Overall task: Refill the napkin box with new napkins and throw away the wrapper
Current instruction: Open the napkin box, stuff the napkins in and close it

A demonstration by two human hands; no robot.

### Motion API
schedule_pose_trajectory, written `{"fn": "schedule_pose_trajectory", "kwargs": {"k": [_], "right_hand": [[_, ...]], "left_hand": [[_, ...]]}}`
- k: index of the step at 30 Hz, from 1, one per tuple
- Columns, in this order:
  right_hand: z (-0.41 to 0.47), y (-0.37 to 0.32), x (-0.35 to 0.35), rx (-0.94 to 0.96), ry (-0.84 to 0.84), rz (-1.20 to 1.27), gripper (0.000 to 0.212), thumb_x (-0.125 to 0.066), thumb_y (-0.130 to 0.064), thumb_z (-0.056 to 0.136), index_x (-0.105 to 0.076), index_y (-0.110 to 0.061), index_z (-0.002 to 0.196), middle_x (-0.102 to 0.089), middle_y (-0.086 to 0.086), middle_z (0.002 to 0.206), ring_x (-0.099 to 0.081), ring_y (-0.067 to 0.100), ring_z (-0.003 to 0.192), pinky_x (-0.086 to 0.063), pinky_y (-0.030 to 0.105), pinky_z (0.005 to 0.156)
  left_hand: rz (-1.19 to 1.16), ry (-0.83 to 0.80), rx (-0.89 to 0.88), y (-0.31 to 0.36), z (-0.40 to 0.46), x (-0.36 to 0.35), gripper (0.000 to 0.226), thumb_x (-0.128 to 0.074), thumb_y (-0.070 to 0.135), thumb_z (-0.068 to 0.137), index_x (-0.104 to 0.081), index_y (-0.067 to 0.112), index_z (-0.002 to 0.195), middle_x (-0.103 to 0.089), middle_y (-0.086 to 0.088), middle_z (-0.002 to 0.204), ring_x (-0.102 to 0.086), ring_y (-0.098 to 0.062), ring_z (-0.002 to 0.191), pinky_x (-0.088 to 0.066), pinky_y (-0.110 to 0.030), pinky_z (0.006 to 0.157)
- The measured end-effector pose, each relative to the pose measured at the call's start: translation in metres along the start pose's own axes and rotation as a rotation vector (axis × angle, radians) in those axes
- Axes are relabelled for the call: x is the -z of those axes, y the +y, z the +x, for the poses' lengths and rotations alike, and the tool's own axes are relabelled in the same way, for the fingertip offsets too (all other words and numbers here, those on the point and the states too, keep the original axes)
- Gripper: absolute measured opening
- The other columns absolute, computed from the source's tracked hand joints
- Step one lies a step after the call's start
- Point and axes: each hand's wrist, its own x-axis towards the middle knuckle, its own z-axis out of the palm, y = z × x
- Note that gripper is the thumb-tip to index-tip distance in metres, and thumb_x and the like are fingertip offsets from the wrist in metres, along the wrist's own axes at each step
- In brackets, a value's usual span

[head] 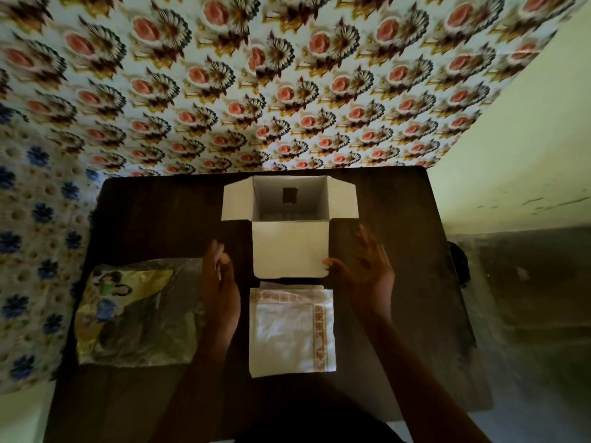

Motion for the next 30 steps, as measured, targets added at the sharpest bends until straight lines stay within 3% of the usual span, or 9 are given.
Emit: {"fn": "schedule_pose_trajectory", "kwargs": {"k": [3,6,9,13,18,20,22,25,30], "right_hand": [[-0.024,0.016,-0.001,-0.083,-0.024,-0.004,0.077,-0.075,-0.063,0.071,-0.057,-0.021,0.134,-0.06,-0.007,0.126,-0.061,0.008,0.112,-0.057,0.032,0.088],[-0.044,0.039,-0.009,-0.155,-0.14,-0.085,0.047,-0.08,-0.042,0.077,-0.068,-0.011,0.11,-0.061,-0.005,0.104,-0.057,0.003,0.09,-0.054,0.034,0.074],[-0.06,0.062,-0.019,-0.25,-0.259,-0.119,0.054,-0.082,-0.028,0.08,-0.06,-0.015,0.127,-0.062,0.003,0.118,-0.065,0.017,0.1,-0.06,0.042,0.083],[-0.071,0.071,-0.028,-0.302,-0.343,-0.095,0.054,-0.082,-0.021,0.081,-0.06,-0.011,0.129,-0.055,0.0,0.125,-0.064,0.008,0.097,-0.06,0.027,0.081],[-0.074,0.077,-0.036,-0.274,-0.332,-0.176,0.06,-0.085,-0.029,0.076,-0.062,-0.009,0.128,-0.049,-0.001,0.131,-0.051,0.008,0.106,-0.047,0.02,0.087],[-0.074,0.08,-0.036,-0.27,-0.33,-0.181,0.059,-0.086,-0.027,0.076,-0.063,-0.008,0.127,-0.05,0.0,0.131,-0.054,0.01,0.105,-0.047,0.019,0.085],[-0.073,0.082,-0.037,-0.261,-0.32,-0.179,0.059,-0.087,-0.026,0.074,-0.065,-0.007,0.124,-0.052,0.001,0.128,-0.058,0.015,0.106,-0.052,0.023,0.086],[-0.072,0.084,-0.037,-0.278,-0.298,-0.157,0.059,-0.089,-0.027,0.071,-0.066,-0.009,0.123,-0.053,0.0,0.124,-0.059,0.016,0.106,-0.056,0.03,0.09],[-0.072,0.081,-0.034,-0.269,-0.316,-0.15,0.059,-0.087,-0.027,0.073,-0.064,-0.01,0.125,-0.05,-0.002,0.127,-0.057,0.015,0.11,-0.057,0.033,0.094]], "left_hand": [[0.16,-0.011,0.203,-0.017,-0.025,0.004,0.036,-0.044,0.036,0.107,-0.053,0.028,0.14,-0.059,0.004,0.136,-0.058,-0.018,0.127,-0.041,-0.044,0.113],[0.403,-0.079,0.357,-0.026,-0.05,0.001,0.066,-0.042,0.061,0.099,-0.045,0.017,0.148,-0.056,-0.008,0.144,-0.055,-0.033,0.132,-0.039,-0.047,0.11],[0.612,-0.222,0.437,-0.036,-0.065,-0.003,0.089,-0.041,0.075,0.09,-0.032,0.017,0.157,-0.04,-0.013,0.159,-0.042,-0.034,0.144,-0.031,-0.049,0.118],[0.572,-0.41,0.469,-0.071,-0.067,-0.011,0.112,-0.046,0.103,0.056,-0.042,0.038,0.147,-0.043,-0.009,0.157,-0.044,-0.033,0.143,-0.039,-0.059,0.114],[0.679,-0.471,0.349,-0.047,-0.067,-0.018,0.074,-0.062,0.062,0.089,-0.04,0.033,0.153,-0.023,-0.01,0.167,-0.006,-0.034,0.158,-0.011,-0.053,0.127],[0.595,-0.492,0.374,-0.049,-0.064,-0.016,0.068,-0.066,0.07,0.079,-0.049,0.046,0.14,-0.05,-0.011,0.152,-0.033,-0.038,0.15,-0.027,-0.057,0.122],[0.464,-0.474,0.437,-0.059,-0.059,-0.014,0.054,-0.078,0.054,0.079,-0.057,0.045,0.128,-0.072,-0.004,0.118,-0.069,-0.028,0.113,-0.054,-0.052,0.101],[0.353,-0.415,0.458,-0.051,-0.055,-0.015,0.059,-0.085,0.03,0.079,-0.059,0.024,0.132,-0.071,-0.002,0.116,-0.07,-0.024,0.107,-0.059,-0.044,0.091],[0.286,-0.375,0.572,-0.06,-0.058,-0.022,0.061,-0.088,0.05,0.069,-0.065,0.023,0.118,-0.071,-0.002,0.108,-0.07,-0.023,0.102,-0.058,-0.041,0.087]]}}
